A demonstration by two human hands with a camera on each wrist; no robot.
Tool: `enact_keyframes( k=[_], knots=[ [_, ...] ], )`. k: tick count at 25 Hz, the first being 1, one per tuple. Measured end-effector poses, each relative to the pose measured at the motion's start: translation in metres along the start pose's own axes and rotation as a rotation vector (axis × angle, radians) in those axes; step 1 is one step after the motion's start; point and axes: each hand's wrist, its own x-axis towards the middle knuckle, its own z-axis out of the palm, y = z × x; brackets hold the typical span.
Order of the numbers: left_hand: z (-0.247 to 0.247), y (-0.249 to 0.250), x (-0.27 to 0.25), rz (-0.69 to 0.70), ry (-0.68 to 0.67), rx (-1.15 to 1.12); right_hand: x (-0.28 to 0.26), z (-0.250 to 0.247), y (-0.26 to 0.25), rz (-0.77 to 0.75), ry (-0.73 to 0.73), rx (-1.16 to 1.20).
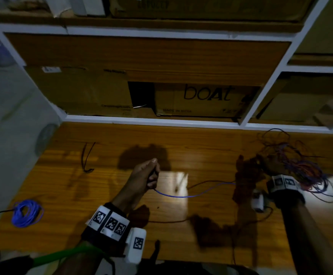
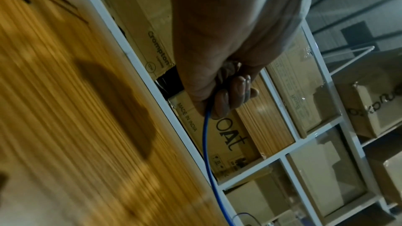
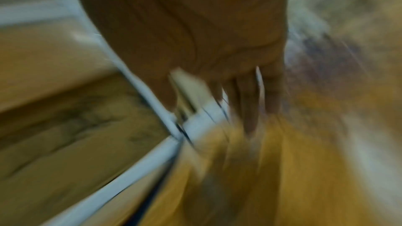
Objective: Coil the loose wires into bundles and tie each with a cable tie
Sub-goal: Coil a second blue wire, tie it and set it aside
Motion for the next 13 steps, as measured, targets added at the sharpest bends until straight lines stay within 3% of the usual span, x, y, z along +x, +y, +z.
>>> enact_keyframes(
  k=[2,3,4,6,8,10,13],
  knots=[
    [0.005,0.002,0.0,-0.008,0.0,-0.049,-0.02,0.008,-0.019,-0.193,0.091,-0.4],
    [0.008,0.003,0.0,-0.02,0.001,-0.08,-0.046,0.015,-0.033,-0.369,0.074,-0.447],
    [0.01,0.004,0.002,-0.032,-0.002,-0.094,-0.069,0.025,-0.042,-0.544,-0.007,-0.409],
    [0.016,0.006,0.005,-0.03,-0.015,-0.065,-0.119,0.046,-0.063,-0.76,-0.354,-0.306],
    [0.023,0.011,0.007,-0.004,-0.024,-0.016,-0.147,0.078,-0.075,-0.842,-0.589,-0.353],
    [0.029,0.018,0.009,0.018,-0.026,-0.009,-0.161,0.104,-0.086,-0.946,-0.654,-0.444],
    [0.033,0.03,0.012,0.019,-0.032,-0.07,-0.16,0.12,-0.086,-0.853,-0.696,-0.341]
  ],
)
